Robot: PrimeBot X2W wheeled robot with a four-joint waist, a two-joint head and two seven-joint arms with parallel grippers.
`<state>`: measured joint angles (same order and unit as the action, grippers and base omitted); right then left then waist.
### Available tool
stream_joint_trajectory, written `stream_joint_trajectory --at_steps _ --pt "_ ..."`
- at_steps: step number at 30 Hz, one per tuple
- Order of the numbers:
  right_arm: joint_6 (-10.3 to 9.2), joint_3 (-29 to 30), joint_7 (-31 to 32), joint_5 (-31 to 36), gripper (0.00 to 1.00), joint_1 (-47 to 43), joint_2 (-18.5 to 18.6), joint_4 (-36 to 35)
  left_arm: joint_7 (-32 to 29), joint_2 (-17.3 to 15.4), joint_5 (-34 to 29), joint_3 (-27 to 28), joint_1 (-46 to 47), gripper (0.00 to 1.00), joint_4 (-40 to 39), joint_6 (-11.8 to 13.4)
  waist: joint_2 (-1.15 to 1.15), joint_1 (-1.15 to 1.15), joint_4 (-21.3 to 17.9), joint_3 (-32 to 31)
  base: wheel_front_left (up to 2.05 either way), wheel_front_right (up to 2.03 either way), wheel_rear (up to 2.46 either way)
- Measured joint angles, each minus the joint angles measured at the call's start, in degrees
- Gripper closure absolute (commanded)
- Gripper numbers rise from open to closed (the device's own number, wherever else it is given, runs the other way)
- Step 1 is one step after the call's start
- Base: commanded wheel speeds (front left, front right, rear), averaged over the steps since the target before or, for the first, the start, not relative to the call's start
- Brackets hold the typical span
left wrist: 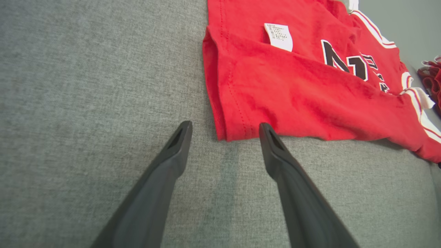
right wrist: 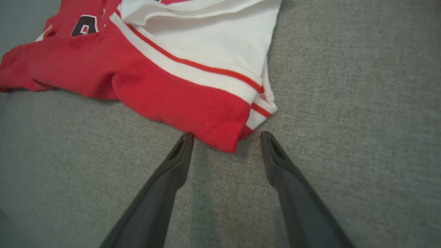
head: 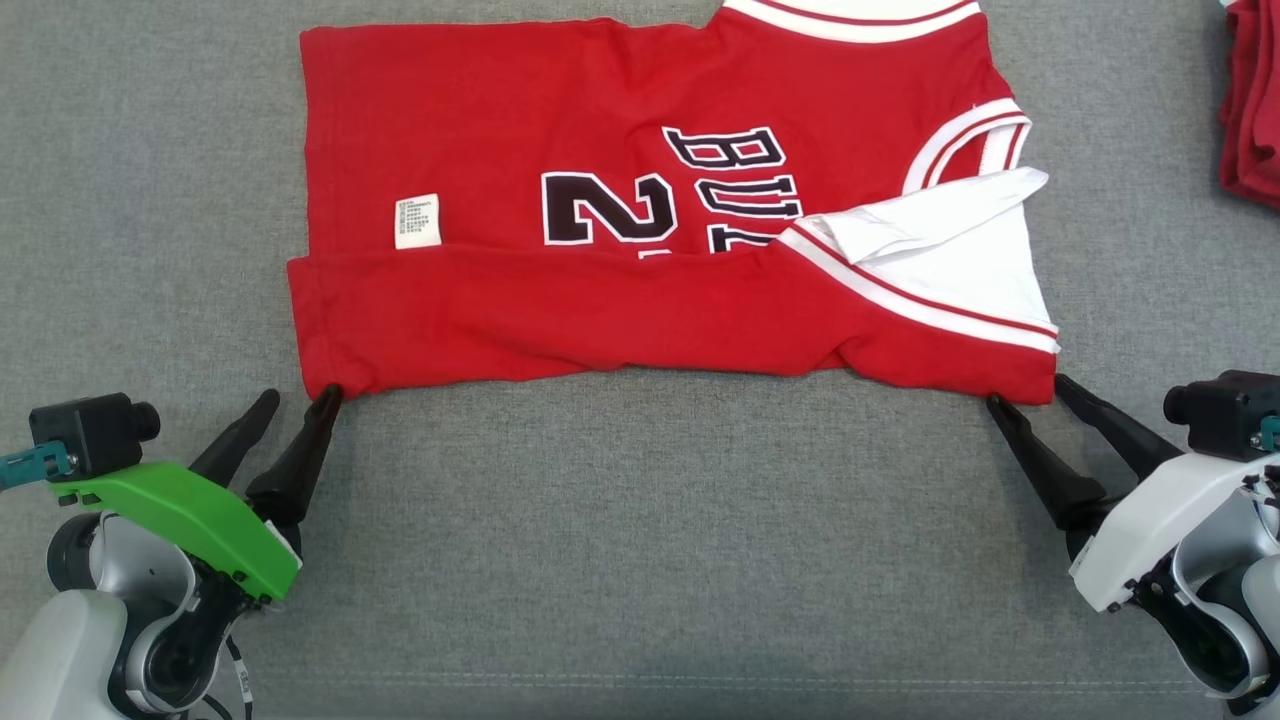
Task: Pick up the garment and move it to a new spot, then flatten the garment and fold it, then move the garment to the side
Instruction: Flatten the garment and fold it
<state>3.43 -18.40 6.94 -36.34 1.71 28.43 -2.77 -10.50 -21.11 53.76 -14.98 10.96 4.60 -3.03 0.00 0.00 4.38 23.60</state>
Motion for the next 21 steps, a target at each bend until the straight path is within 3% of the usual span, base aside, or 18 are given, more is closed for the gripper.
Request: stream_joint_trajectory --at_steps 16,17,18,19,20,21 --pt "0.07 0.3 -0.9 -1.1 0.01 2.2 -1.9 1.9 -0.7 0.5 0.0 -0.9 2.7 0.00 1.5 -0.6 0.00 0.00 0.3 0.8 0.00 0.00 0.00" --pt "0.07 0.2 -0.9 -1.1 0.28 2.4 -1.9 2.2 -0.9 0.6 0.1 -0.9 2.7 0.00 1.8 -0.6 0.00 0.00 0.4 0.8 0.00 0.00 0.00" --pt "0.08 0.1 -0.9 -1.1 0.28 2.6 -1.9 2.4 -1.1 0.6 0.3 -0.9 2.9 0.00 2.0 -0.6 0.00 0.00 0.4 0.8 0.00 0.00 0.00" --pt "0.09 0.0 -0.9 -1.3 0.54 2.6 -2.0 2.5 -1.1 0.6 0.5 -0.9 3.1 0.00 2.2 -0.6 0.00 0.00 0.5 0.8 0.00 0.00 0.00" --pt "0.09 0.0 -0.9 -1.5 0.63 2.7 -2.0 2.7 -1.1 0.6 0.5 -0.9 3.2 0.00 2.3 -0.6 0.00 0.00 0.5 0.8 0.00 0.00 0.00" --pt "0.10 0.0 -0.8 -1.5 0.81 2.8 -2.1 2.9 -1.1 0.6 0.5 -0.9 3.2 0.00 2.4 -0.6 0.00 0.00 0.5 0.8 0.00 0.00 0.00"
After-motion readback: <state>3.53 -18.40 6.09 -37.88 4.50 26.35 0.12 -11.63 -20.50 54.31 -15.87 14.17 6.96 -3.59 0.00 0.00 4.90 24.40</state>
